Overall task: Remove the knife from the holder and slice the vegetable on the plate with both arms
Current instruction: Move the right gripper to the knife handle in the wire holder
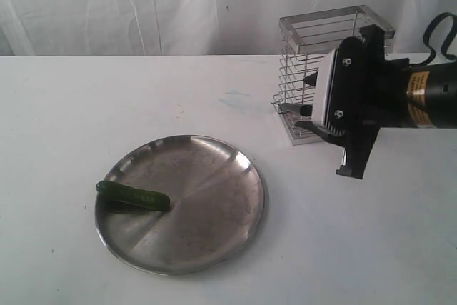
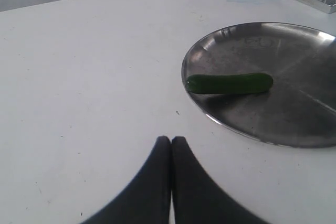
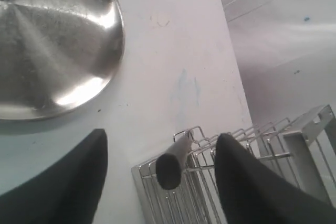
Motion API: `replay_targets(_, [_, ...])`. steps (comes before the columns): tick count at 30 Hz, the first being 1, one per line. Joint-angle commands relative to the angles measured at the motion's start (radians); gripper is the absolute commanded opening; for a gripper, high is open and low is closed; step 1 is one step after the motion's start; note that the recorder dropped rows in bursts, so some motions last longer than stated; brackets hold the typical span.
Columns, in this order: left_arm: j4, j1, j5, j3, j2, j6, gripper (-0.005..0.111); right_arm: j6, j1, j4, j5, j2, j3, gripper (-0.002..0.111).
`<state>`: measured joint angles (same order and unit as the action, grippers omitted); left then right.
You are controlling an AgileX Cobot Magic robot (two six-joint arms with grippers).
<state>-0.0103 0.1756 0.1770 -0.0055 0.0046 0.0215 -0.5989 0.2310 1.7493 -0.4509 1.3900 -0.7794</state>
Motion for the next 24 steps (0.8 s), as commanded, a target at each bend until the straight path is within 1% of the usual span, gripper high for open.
replay_targets(1, [-0.008,-0.005,0.003,0.005,-0.005,0.001,0.0,0.063,0.019,-0.005,0.055,0.028,0.021,0.057])
replay_targets(6, [-0.008,-0.005,0.003,0.005,-0.005,0.001,0.0,0.128,0.019,-0.005,0.102,0.077,0.021,0.057])
replay_targets(8, [-0.008,-0.005,0.003,0.005,-0.005,0.001,0.0,0.128,0.019,-0.005,0.13,0.094,0.021,0.057])
replay_targets(12, [-0.008,-0.005,0.003,0.005,-0.005,0.001,0.0,0.128,0.019,-0.005,0.133,0.122,0.017,0.057])
replay_targets(20, [-0.008,-0.005,0.003,0.005,-0.005,0.001,0.0,0.128,0.019,-0.007,0.146,0.146,-0.043,0.057])
replay_targets(24, [-0.008,-0.005,0.003,0.005,-0.005,0.001,0.0,0.124,0.019,-0.043,0.146,0.144,-0.057,0.057])
